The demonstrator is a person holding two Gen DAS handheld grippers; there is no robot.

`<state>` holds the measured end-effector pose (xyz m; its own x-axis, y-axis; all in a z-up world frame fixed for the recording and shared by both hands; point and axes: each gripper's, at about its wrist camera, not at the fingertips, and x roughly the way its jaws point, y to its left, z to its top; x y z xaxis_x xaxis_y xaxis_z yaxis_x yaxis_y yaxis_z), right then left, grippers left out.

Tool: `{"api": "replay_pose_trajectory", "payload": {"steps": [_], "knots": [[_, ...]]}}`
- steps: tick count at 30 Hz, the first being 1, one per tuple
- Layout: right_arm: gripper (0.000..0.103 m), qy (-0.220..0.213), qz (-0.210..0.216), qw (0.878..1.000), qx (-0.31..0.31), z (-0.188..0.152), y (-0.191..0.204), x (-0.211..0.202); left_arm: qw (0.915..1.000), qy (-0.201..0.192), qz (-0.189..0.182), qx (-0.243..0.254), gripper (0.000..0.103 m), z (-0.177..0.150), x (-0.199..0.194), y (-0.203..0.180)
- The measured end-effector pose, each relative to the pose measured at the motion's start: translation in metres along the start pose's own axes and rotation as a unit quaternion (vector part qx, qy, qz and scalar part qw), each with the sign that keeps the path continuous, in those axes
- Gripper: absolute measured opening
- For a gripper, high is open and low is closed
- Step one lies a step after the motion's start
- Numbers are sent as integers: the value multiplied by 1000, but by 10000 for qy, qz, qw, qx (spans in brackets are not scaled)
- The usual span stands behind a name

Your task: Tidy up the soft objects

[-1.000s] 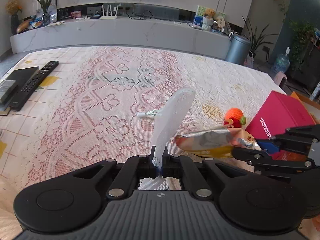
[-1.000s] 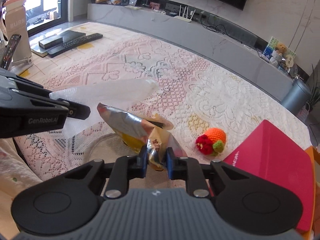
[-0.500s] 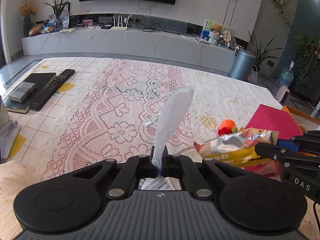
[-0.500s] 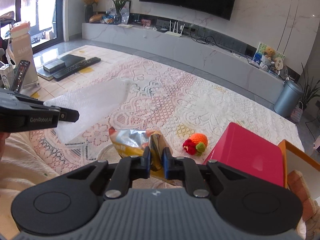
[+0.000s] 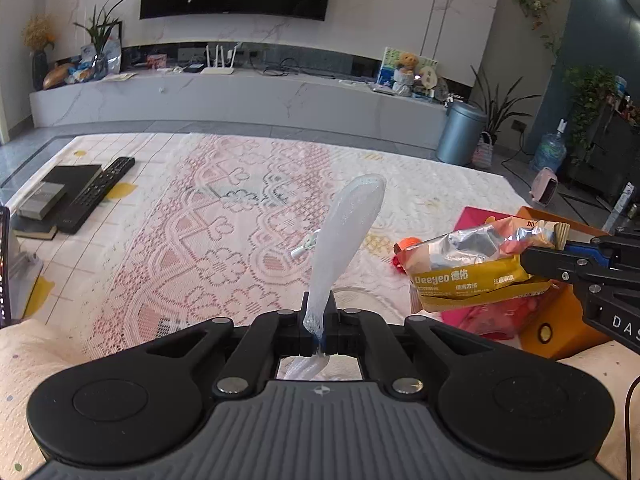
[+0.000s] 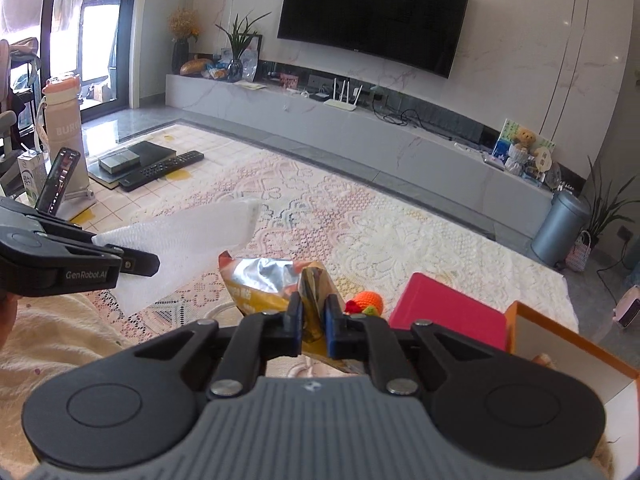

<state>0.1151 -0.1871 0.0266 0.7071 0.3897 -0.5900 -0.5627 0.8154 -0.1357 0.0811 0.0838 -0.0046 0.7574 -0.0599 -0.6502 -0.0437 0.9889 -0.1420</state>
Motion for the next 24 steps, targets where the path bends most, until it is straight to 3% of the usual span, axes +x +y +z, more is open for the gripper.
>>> {"api": "replay_pose_trajectory", "payload": {"steps": [13,24], "knots": [[8,-304,-712,9970,-42,-6,-56,-63,9961,-320,-483,664,2,22,-16,-66],[8,-200,-1634,9861,236,-33,-133,-96,9812,-395,-1294,1379,2,44,-1,-167]]}}
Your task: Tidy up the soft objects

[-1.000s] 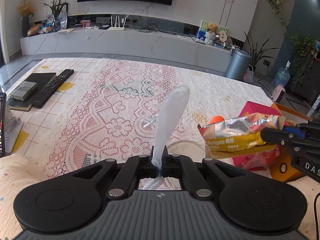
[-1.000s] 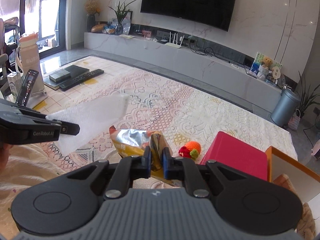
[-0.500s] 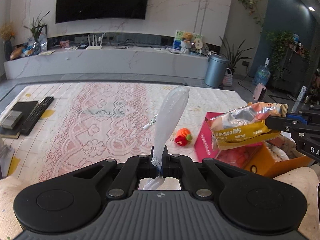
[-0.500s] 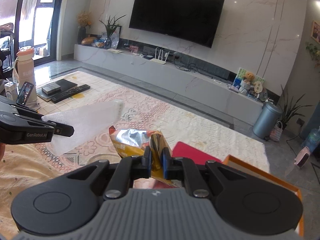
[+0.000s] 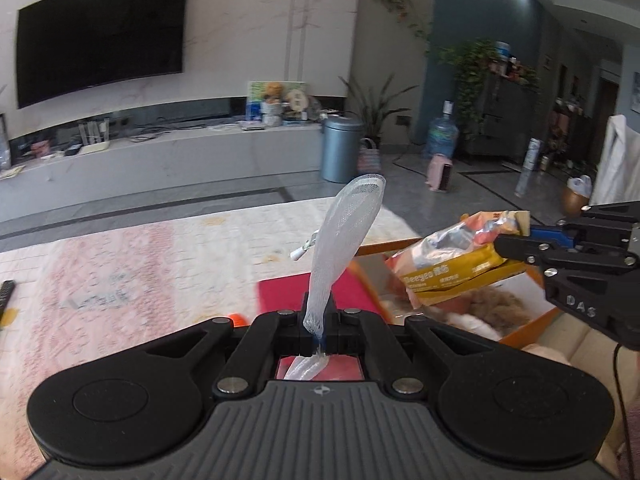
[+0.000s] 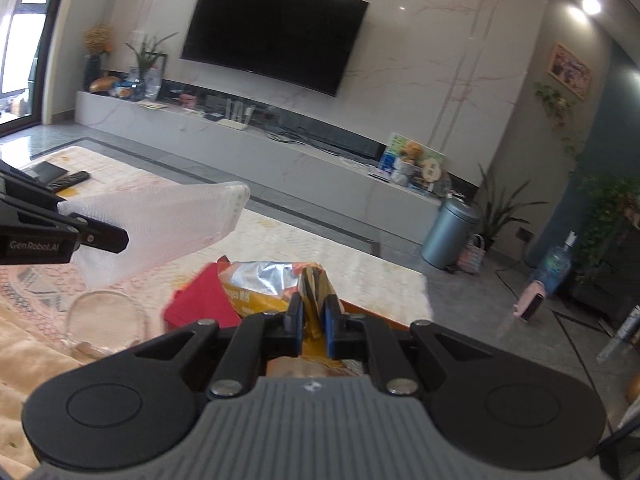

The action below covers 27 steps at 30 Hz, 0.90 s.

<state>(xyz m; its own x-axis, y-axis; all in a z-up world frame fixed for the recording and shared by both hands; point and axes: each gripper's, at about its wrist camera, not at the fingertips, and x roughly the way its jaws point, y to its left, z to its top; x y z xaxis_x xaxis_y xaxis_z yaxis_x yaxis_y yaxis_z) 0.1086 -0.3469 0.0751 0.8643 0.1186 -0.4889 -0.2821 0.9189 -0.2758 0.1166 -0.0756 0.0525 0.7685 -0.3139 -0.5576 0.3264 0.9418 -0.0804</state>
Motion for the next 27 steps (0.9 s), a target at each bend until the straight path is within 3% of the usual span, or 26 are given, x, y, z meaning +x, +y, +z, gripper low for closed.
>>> {"api": "replay_pose_trajectory", "payload": {"steps": [7,13,27], "knots": [[6,299,-383,9984,290,-18,-47,13,9949,392,-932,54,2,16,46,-46],[5,608,-397,9967,370,-35,-60,43,9862,1070,-1266,-27,2,15,100,-60],[5,1186,8,9904,707,-61,-63,118,9734,1945,-1195,173,2,4,155,-67]]}}
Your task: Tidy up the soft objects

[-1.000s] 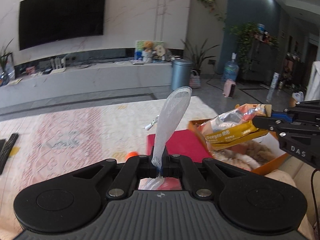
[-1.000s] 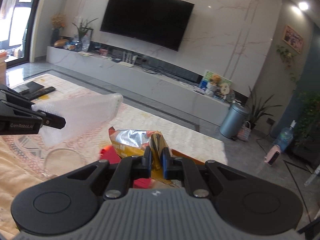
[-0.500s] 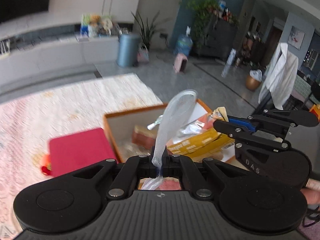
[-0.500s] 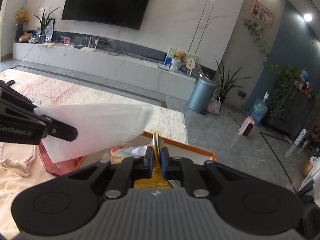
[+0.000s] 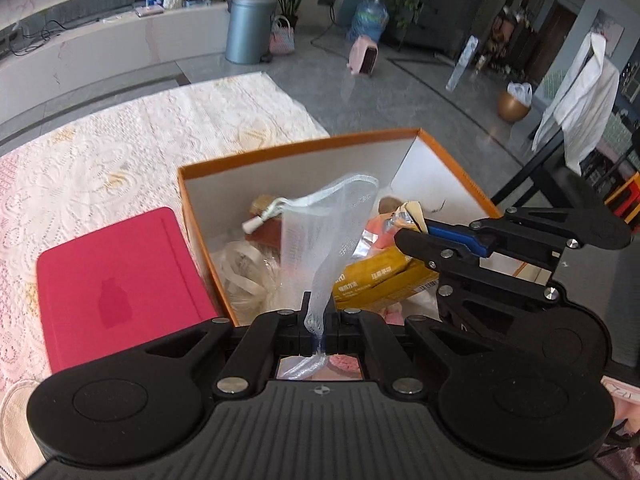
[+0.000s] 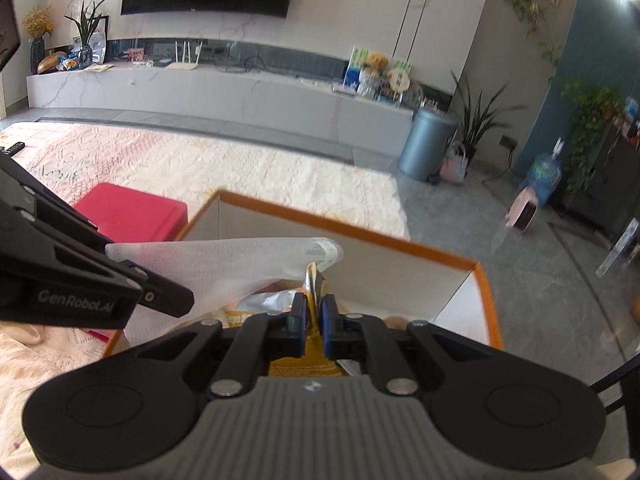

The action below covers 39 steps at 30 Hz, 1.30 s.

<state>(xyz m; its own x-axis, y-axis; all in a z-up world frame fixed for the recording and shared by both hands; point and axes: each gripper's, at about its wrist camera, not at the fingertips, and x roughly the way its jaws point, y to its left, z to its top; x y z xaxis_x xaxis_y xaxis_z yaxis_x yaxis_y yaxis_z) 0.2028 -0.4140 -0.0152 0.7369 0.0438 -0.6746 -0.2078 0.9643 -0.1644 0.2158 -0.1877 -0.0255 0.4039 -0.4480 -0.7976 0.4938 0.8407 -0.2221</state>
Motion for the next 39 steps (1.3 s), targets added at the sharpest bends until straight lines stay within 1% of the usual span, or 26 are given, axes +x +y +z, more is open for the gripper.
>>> {"api": "replay_pose_trajectory", "payload": {"steps": [5,8,11,12,13,15,16,17,18,19,20,21,22,23,24,26,27,28,29,30,32,34,36,38,39], "knots": [[5,168,-27,9998,61,-4,-7,11,9991,407,87,44,2,3,21,-5],[5,294,-151,9994,136,-4,-15,21,9977,654,116,117,2,3,31,-8],[7,359,-229,9989,220,-8,-18,25,9966,780,202,181,4,3,37,-12],[7,361,-238,9988,228,-8,-19,26,9961,827,253,190,6,2,38,-12],[11,361,-251,9988,227,-10,-20,27,9954,882,314,189,6,2,41,-13],[15,356,-301,9987,181,-10,-19,27,9945,942,419,162,9,1,42,-13],[19,345,-329,9988,147,-10,-18,27,9943,964,434,148,9,2,43,-13],[19,330,-347,9988,112,-11,-17,26,9942,973,428,147,10,2,44,-14],[19,310,-360,9988,78,-11,-15,24,9942,970,427,159,16,1,44,-15],[21,287,-377,9989,37,-11,-14,23,9944,950,424,164,23,0,43,-15],[27,272,-413,9988,-7,-12,-13,21,9949,900,412,176,27,0,42,-15],[32,249,-445,9987,-47,-12,-12,20,9954,846,398,196,35,0,41,-15],[40,226,-468,9986,-72,-11,-11,18,9957,807,394,210,42,-1,38,-16],[45,199,-505,9985,-97,-11,-11,17,9960,769,399,208,45,-1,37,-17],[46,170,-545,9983,-127,-11,-11,15,9964,724,396,202,50,-1,34,-18],[55,110,-652,9976,-195,-10,-10,10,9970,644,370,202,54,-2,28,-19],[57,80,-696,9973,-214,-9,-11,8,9974,596,360,197,57,-2,23,-20],[62,56,-733,9971,-220,-8,-11,5,9977,545,350,198,61,-2,19,-21],[65,32,-763,9968,-222,-8,-11,2,9980,489,337,199,63,-2,15,-21],[66,10,-787,9966,-221,-8,-11,-1,9983,431,331,197,68,-2,11,-22],[72,-32,-835,9963,-217,-7,-11,-8,9987,332,332,199,70,-2,2,-22],[72,-81,-849,9962,-191,-8,-11,-16,9992,213,275,187,71,-2,-7,-24],[74,-114,-848,9962,-166,-7,-9,-23,9996,103,199,153,72,-4,-16,-24],[78,-180,-847,9962,-132,-8,-7,-32,9998,-36,154,113,72,-7,-24,-24],[78,-210,-848,9961,-114,-8,-7,-36,9998,-130,129,89,72,-9,-30,-24]]}}
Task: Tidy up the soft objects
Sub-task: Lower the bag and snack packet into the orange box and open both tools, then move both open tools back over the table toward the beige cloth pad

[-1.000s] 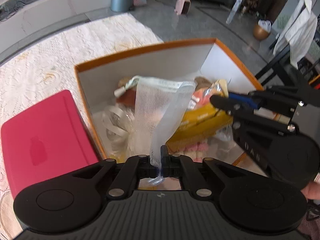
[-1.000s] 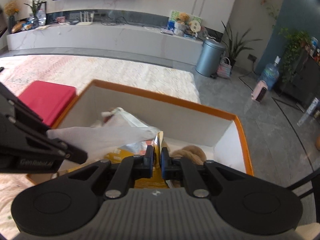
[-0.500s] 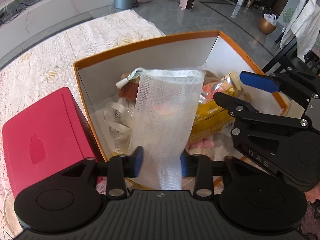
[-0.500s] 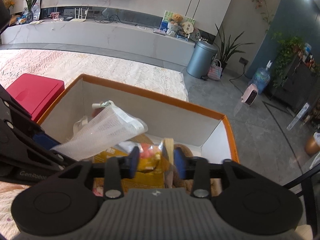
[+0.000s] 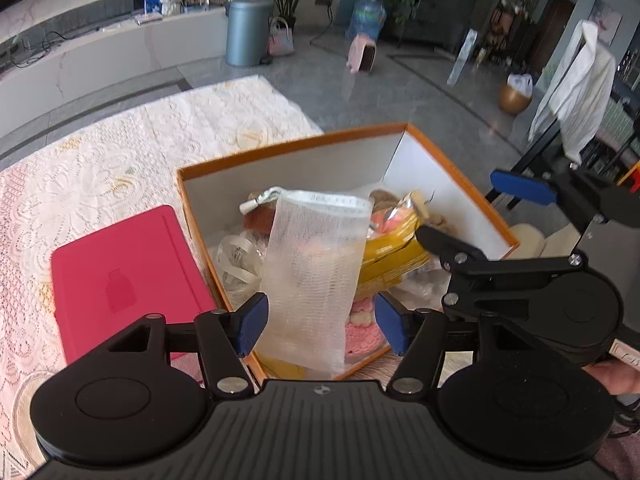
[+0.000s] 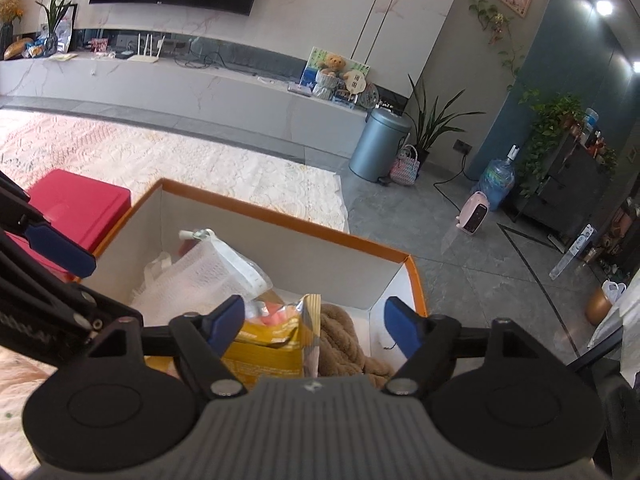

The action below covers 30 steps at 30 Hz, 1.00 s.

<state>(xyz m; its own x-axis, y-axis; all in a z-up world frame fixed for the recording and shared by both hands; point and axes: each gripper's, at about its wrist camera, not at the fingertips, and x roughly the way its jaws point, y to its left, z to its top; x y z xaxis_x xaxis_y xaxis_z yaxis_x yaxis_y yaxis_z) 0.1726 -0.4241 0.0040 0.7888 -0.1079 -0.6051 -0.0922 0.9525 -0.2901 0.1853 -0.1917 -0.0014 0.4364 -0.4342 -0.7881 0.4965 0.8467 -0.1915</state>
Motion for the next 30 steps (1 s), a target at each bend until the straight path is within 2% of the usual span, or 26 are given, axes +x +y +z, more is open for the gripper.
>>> {"api": "replay_pose_trajectory", "payload": {"steps": [4,9,13,16,20,24,27,30], "knots": [[81,-151,54,9997,196,0,3,-20,9992,-383,40,-87,72,-11,-22,3],[81,-376,282,9964,704,0,13,-44,9942,-1018,320,-112,72,-33,-55,12],[81,-493,572,9916,1047,-2,36,-59,9879,-1410,628,-136,72,-54,-83,24],[82,-544,832,9876,1218,-4,60,-67,9835,-1571,832,-345,72,-71,-101,40],[82,-509,1180,9831,1304,-6,94,-72,9795,-1523,1089,-739,72,-94,-117,69],[82,-419,1470,9804,1240,-12,133,-74,9736,-1267,1375,-1310,71,-124,-128,106],[81,-327,1626,9802,1086,-15,159,-71,9676,-1066,1359,-1843,70,-145,-133,133],[79,-248,1703,9814,856,-15,185,-67,9620,-971,1380,-2145,70,-164,-135,154]]}}
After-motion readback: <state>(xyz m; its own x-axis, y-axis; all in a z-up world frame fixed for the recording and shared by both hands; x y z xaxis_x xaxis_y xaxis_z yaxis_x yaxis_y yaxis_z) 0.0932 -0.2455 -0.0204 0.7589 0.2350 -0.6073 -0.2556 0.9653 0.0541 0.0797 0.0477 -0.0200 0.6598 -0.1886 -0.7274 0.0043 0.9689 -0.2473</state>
